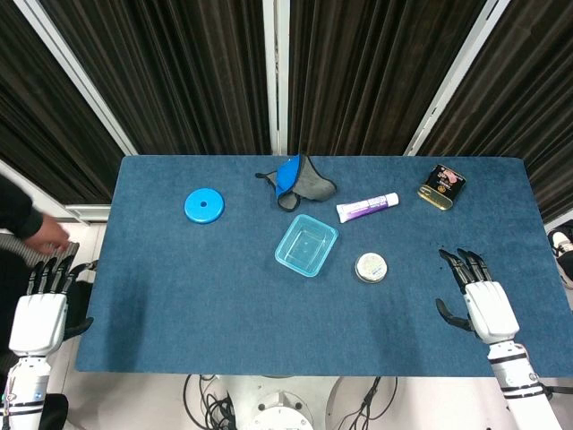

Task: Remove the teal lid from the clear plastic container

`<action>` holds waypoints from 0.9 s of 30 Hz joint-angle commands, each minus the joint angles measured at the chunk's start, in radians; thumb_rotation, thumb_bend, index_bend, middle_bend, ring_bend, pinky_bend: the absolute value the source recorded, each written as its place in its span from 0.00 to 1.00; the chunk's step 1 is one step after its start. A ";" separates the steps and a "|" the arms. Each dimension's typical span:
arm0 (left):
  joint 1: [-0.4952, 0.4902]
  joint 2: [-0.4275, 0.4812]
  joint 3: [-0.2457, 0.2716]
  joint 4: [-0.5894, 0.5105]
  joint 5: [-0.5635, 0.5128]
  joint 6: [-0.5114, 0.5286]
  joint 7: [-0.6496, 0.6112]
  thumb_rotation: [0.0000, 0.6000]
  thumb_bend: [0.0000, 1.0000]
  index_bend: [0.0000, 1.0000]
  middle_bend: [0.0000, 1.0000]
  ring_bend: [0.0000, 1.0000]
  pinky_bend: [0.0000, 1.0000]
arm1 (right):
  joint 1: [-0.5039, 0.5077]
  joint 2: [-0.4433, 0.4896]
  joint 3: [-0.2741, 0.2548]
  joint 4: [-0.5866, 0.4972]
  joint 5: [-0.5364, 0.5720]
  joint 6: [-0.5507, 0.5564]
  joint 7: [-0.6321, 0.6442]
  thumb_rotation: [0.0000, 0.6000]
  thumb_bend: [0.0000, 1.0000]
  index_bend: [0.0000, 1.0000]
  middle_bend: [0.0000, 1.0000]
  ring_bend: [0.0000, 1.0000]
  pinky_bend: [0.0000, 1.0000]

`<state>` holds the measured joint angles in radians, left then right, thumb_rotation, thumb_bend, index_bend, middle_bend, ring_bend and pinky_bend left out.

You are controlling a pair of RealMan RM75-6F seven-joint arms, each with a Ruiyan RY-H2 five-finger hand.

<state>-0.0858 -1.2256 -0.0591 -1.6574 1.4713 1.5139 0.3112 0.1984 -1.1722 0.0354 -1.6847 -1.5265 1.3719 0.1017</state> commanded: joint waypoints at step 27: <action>-0.029 -0.023 -0.007 0.021 -0.031 -0.042 -0.024 1.00 0.00 0.12 0.05 0.00 0.00 | 0.487 -0.206 0.179 0.273 0.208 -0.706 0.236 1.00 0.29 0.00 0.10 0.00 0.00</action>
<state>-0.1144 -1.2483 -0.0660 -1.6367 1.4408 1.4716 0.2868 0.6141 -1.3147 0.1777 -1.4926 -1.3496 0.7395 0.2838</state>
